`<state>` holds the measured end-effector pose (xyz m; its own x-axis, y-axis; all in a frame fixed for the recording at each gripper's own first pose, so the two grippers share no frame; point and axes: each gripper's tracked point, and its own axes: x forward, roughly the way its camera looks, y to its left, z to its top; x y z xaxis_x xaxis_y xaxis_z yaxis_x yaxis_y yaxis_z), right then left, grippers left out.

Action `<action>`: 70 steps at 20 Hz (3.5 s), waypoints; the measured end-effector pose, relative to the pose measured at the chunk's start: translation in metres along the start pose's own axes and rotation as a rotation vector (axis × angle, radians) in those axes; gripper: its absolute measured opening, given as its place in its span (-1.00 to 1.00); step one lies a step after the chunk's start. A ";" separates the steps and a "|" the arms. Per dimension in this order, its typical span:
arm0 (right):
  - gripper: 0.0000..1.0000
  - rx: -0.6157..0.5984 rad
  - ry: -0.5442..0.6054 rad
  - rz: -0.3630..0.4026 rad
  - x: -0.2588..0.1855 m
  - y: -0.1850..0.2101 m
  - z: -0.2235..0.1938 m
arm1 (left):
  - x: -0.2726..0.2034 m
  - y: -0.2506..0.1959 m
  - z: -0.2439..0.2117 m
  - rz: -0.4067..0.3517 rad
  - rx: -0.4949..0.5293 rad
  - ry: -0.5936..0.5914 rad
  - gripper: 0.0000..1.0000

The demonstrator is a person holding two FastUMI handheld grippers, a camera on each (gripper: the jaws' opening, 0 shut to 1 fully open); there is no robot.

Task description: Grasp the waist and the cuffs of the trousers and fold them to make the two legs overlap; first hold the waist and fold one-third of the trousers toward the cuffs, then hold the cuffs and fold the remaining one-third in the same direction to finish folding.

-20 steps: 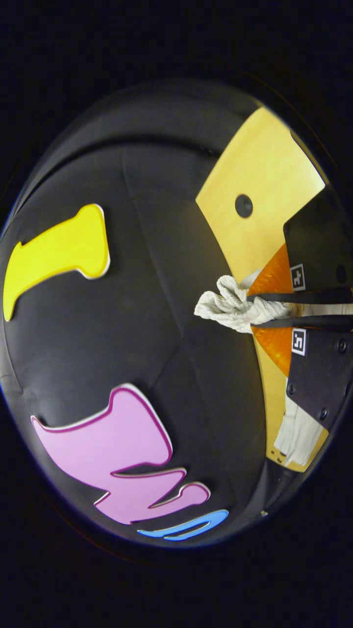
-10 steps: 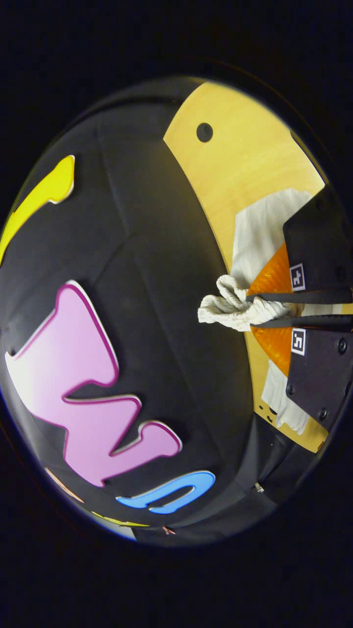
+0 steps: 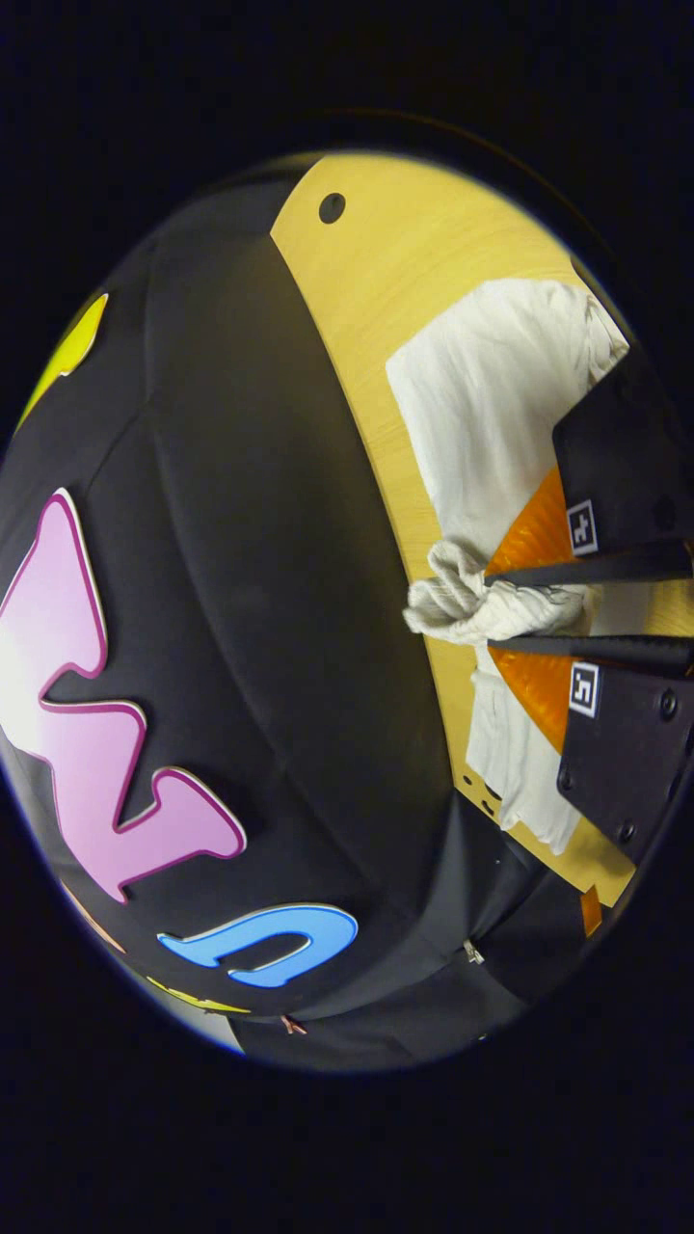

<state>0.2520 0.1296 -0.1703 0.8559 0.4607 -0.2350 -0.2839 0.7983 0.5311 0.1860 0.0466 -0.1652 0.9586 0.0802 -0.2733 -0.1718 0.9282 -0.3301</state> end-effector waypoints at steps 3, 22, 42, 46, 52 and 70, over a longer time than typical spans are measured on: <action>-0.39 0.010 0.012 0.028 0.001 0.011 -0.014 | 0.023 -0.016 0.018 -0.060 0.024 0.005 0.89; 0.97 -0.211 0.137 -0.367 -0.223 -0.176 -0.029 | 0.201 0.038 0.040 -0.034 0.274 0.160 0.91; 0.96 -0.087 0.223 -0.343 -0.271 -0.164 -0.049 | 0.196 -0.007 0.017 -0.013 0.533 0.242 -0.87; 0.96 -0.070 0.202 -0.364 -0.278 -0.175 -0.034 | 0.187 -0.008 0.022 -0.011 0.385 0.198 -0.89; 0.96 -0.051 0.176 -0.383 -0.287 -0.180 -0.022 | 0.144 -0.059 0.068 -0.130 0.262 0.084 -0.88; 0.97 -0.050 0.067 -0.405 -0.338 -0.168 0.018 | 0.033 -0.361 0.071 -0.532 0.194 0.054 -0.89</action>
<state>0.0181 -0.1678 -0.1656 0.8733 0.1280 -0.4700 0.0482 0.9374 0.3448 0.2954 -0.2596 0.0096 0.8878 -0.4305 -0.1627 0.3811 0.8859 -0.2644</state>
